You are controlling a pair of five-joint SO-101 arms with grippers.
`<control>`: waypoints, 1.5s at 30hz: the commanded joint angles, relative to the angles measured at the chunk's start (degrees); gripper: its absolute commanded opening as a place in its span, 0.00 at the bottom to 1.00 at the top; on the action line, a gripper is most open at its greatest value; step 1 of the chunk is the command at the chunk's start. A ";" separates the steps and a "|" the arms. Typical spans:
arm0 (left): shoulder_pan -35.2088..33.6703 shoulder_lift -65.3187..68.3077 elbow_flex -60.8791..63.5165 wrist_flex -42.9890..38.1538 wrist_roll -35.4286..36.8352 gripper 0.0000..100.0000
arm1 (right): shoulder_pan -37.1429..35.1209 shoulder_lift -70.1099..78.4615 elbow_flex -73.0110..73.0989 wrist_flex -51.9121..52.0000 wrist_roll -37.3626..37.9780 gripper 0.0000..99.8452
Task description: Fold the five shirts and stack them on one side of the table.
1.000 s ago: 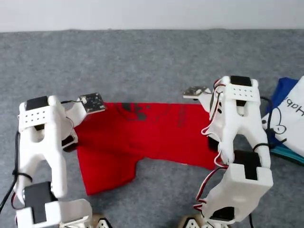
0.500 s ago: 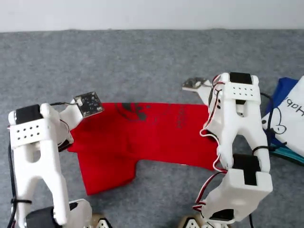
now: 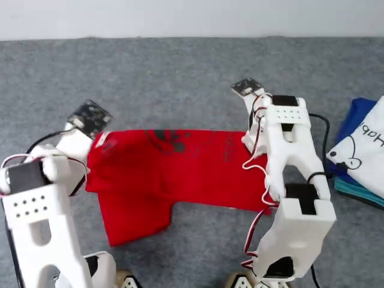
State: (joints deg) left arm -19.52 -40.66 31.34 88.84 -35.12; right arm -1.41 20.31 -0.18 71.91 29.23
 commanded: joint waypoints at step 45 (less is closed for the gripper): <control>-31.47 -9.93 2.07 0.18 2.46 0.01 | -17.63 20.79 -55.03 31.08 -0.44 0.06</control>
State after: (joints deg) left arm -46.33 -49.45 35.12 88.48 -29.49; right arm -14.95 49.58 -59.52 100.48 28.79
